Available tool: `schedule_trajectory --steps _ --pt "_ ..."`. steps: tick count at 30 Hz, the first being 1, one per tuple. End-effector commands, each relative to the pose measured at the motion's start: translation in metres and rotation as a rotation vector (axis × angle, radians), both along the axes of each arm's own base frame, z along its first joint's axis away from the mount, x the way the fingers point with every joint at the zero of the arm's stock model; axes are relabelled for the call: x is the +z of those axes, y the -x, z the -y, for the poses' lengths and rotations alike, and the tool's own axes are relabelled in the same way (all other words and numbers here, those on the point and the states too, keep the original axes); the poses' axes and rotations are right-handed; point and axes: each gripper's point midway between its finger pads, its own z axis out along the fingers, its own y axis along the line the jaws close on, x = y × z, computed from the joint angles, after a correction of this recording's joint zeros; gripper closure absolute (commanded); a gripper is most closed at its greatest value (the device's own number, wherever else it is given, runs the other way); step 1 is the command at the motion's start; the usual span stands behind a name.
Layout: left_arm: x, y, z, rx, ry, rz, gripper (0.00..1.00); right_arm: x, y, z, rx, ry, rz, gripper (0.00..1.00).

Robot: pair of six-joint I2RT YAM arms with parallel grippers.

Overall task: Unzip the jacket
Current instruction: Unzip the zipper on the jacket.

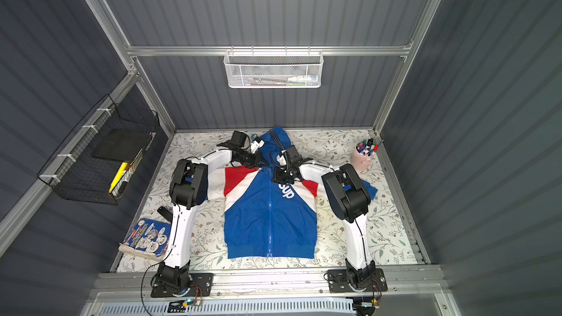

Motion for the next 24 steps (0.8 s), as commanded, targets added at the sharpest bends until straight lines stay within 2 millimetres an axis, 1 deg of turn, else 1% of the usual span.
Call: schedule_trajectory --steps 1,6,9,12,17,20,23,24 --pt "0.016 -0.004 0.000 -0.004 0.030 0.029 1.00 0.023 0.001 0.001 0.011 -0.011 0.064 1.00" --pt "0.038 0.005 0.004 0.013 0.118 0.015 1.00 0.046 -0.006 0.011 -0.056 0.003 0.127 1.00" --pt "0.057 0.006 0.005 0.035 0.159 0.029 1.00 0.052 -0.005 0.013 -0.086 -0.008 0.129 1.00" --pt "0.068 0.010 0.004 0.049 0.175 0.032 1.00 0.055 -0.002 0.012 -0.082 -0.022 0.143 1.00" --pt "0.072 0.018 0.002 0.057 0.186 0.019 1.00 0.057 0.003 0.004 -0.046 -0.048 0.159 0.96" --pt "0.073 0.022 0.001 0.057 0.185 0.016 1.00 0.066 0.004 -0.004 -0.033 -0.098 0.187 0.93" --pt "0.075 0.023 0.001 0.058 0.188 0.017 1.00 0.073 0.003 -0.009 -0.031 -0.131 0.203 0.87" --pt "0.075 0.023 0.002 0.058 0.188 0.017 1.00 0.077 0.001 -0.010 -0.034 -0.143 0.212 0.84"
